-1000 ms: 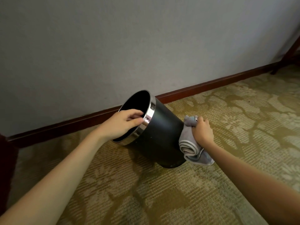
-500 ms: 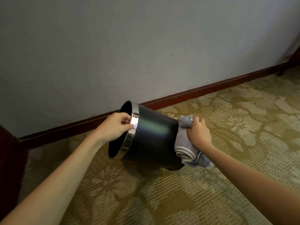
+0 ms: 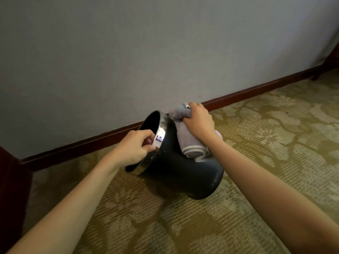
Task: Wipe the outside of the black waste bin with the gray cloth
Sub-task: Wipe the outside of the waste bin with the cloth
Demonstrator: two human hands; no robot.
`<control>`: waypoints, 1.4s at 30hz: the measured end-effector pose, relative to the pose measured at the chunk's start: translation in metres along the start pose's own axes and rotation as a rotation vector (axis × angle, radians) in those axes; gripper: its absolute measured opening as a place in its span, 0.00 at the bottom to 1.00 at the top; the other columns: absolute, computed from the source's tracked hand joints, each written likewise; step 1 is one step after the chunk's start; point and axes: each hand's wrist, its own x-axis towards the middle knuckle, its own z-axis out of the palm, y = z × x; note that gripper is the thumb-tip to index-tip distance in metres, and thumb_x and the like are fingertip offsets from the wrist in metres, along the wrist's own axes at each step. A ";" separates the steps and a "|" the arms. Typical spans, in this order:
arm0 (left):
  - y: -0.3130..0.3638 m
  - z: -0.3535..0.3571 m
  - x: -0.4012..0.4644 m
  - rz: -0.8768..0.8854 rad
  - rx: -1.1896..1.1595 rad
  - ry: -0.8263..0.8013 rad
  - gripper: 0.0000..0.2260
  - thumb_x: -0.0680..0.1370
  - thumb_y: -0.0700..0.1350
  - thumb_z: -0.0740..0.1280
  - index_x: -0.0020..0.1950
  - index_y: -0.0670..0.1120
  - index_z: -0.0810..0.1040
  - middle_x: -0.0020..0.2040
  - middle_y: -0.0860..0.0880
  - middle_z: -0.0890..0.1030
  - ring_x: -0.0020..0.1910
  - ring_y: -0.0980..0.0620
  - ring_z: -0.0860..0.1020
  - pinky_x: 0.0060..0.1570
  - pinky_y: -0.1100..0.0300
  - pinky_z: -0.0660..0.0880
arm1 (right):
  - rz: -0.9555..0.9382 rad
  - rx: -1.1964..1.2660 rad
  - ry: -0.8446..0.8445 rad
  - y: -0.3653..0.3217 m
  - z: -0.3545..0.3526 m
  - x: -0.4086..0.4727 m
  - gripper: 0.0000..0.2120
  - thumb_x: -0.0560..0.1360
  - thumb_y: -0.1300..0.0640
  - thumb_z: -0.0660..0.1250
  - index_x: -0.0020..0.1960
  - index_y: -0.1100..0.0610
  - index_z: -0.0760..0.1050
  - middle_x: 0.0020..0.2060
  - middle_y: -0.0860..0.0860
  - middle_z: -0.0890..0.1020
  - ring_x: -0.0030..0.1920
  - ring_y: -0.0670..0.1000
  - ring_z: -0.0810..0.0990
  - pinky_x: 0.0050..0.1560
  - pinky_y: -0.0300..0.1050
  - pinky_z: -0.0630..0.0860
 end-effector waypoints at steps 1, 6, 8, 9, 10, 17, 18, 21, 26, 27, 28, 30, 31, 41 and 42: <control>-0.001 -0.002 -0.002 -0.005 0.001 -0.010 0.05 0.75 0.42 0.68 0.46 0.53 0.77 0.43 0.54 0.79 0.44 0.57 0.77 0.42 0.62 0.71 | 0.065 -0.033 -0.032 0.017 0.001 0.001 0.13 0.73 0.57 0.63 0.57 0.57 0.70 0.54 0.59 0.74 0.51 0.65 0.76 0.45 0.54 0.72; -0.002 -0.002 -0.008 0.018 -0.002 -0.052 0.06 0.75 0.41 0.68 0.46 0.53 0.77 0.43 0.54 0.79 0.44 0.57 0.78 0.43 0.61 0.73 | 0.437 -0.124 -0.135 0.102 -0.005 -0.033 0.14 0.75 0.53 0.62 0.59 0.57 0.70 0.56 0.59 0.75 0.52 0.63 0.76 0.50 0.56 0.76; 0.004 0.001 -0.006 0.051 0.004 -0.069 0.08 0.76 0.40 0.67 0.45 0.54 0.76 0.42 0.54 0.79 0.43 0.57 0.77 0.41 0.63 0.70 | 0.409 -0.173 -0.144 0.107 -0.009 -0.041 0.14 0.75 0.55 0.62 0.59 0.57 0.70 0.56 0.60 0.74 0.52 0.64 0.76 0.50 0.57 0.75; 0.008 0.002 -0.004 0.063 0.012 -0.078 0.08 0.76 0.40 0.67 0.44 0.54 0.75 0.43 0.53 0.78 0.44 0.57 0.77 0.41 0.64 0.70 | 0.354 -0.178 -0.130 0.102 -0.011 -0.042 0.14 0.75 0.56 0.62 0.59 0.58 0.69 0.55 0.60 0.74 0.52 0.64 0.76 0.49 0.57 0.75; 0.012 0.003 -0.002 0.072 0.022 -0.085 0.08 0.76 0.40 0.66 0.44 0.54 0.75 0.43 0.53 0.78 0.44 0.57 0.77 0.41 0.64 0.69 | 0.290 -0.148 -0.103 0.094 -0.013 -0.041 0.13 0.75 0.56 0.62 0.58 0.58 0.69 0.55 0.60 0.74 0.52 0.64 0.75 0.49 0.58 0.74; 0.026 0.006 0.001 0.129 0.078 -0.132 0.04 0.76 0.40 0.66 0.45 0.50 0.75 0.43 0.51 0.79 0.44 0.53 0.77 0.46 0.52 0.77 | 0.107 0.115 0.062 0.028 -0.025 0.009 0.10 0.72 0.55 0.62 0.51 0.58 0.72 0.47 0.55 0.77 0.42 0.57 0.75 0.40 0.50 0.72; 0.026 0.006 0.001 0.133 0.087 -0.135 0.04 0.76 0.40 0.66 0.45 0.50 0.75 0.43 0.50 0.79 0.45 0.52 0.77 0.47 0.52 0.77 | 0.158 0.104 0.036 0.033 -0.022 0.013 0.11 0.73 0.54 0.62 0.52 0.58 0.73 0.48 0.56 0.78 0.44 0.59 0.77 0.43 0.52 0.75; 0.022 0.005 0.001 0.133 0.097 -0.130 0.05 0.76 0.40 0.66 0.44 0.50 0.75 0.43 0.51 0.78 0.44 0.54 0.77 0.46 0.52 0.77 | 0.371 0.033 -0.110 0.075 -0.013 0.005 0.15 0.73 0.50 0.64 0.55 0.58 0.75 0.51 0.58 0.80 0.50 0.62 0.78 0.51 0.55 0.77; 0.009 -0.001 0.005 0.121 0.106 -0.092 0.07 0.76 0.38 0.65 0.43 0.50 0.75 0.41 0.51 0.78 0.42 0.55 0.77 0.44 0.54 0.77 | 0.514 -0.110 -0.331 0.133 -0.015 -0.039 0.18 0.71 0.48 0.68 0.56 0.58 0.75 0.50 0.58 0.80 0.48 0.60 0.79 0.48 0.55 0.79; 0.006 -0.003 0.006 0.118 0.104 -0.089 0.08 0.76 0.37 0.65 0.43 0.50 0.75 0.41 0.51 0.78 0.42 0.55 0.77 0.44 0.54 0.77 | 0.474 -0.113 -0.341 0.134 -0.018 -0.042 0.18 0.71 0.49 0.68 0.55 0.59 0.75 0.49 0.58 0.80 0.47 0.59 0.79 0.47 0.54 0.79; 0.004 -0.005 0.007 0.112 0.095 -0.094 0.09 0.76 0.37 0.65 0.43 0.51 0.75 0.41 0.52 0.78 0.43 0.56 0.77 0.44 0.56 0.77 | 0.422 -0.117 -0.337 0.132 -0.022 -0.042 0.17 0.71 0.50 0.68 0.55 0.59 0.74 0.49 0.58 0.80 0.47 0.59 0.78 0.45 0.52 0.78; 0.001 -0.008 0.009 0.107 0.086 -0.114 0.11 0.76 0.37 0.65 0.43 0.53 0.75 0.42 0.53 0.78 0.44 0.56 0.77 0.44 0.57 0.76 | 0.312 -0.074 -0.278 0.117 -0.029 -0.035 0.14 0.71 0.54 0.67 0.54 0.60 0.74 0.47 0.58 0.80 0.46 0.58 0.78 0.44 0.50 0.76; 0.001 -0.009 0.009 0.113 0.093 -0.126 0.11 0.76 0.37 0.65 0.43 0.54 0.75 0.43 0.53 0.77 0.45 0.57 0.76 0.45 0.57 0.75 | 0.262 -0.020 -0.230 0.106 -0.032 -0.028 0.13 0.70 0.56 0.67 0.52 0.60 0.74 0.46 0.57 0.80 0.45 0.58 0.78 0.43 0.49 0.75; -0.011 -0.010 0.003 0.110 0.117 -0.165 0.14 0.76 0.36 0.64 0.42 0.56 0.74 0.46 0.55 0.76 0.48 0.58 0.76 0.51 0.52 0.76 | 0.480 0.136 -0.259 0.106 -0.009 -0.012 0.21 0.72 0.48 0.69 0.59 0.60 0.76 0.53 0.61 0.80 0.52 0.61 0.79 0.54 0.54 0.77; -0.015 -0.012 0.002 0.105 0.107 -0.167 0.14 0.76 0.35 0.63 0.42 0.56 0.74 0.45 0.56 0.77 0.48 0.59 0.76 0.50 0.52 0.77 | 0.497 0.100 -0.309 0.118 -0.005 -0.021 0.20 0.71 0.48 0.69 0.59 0.57 0.77 0.54 0.60 0.80 0.52 0.60 0.79 0.54 0.52 0.77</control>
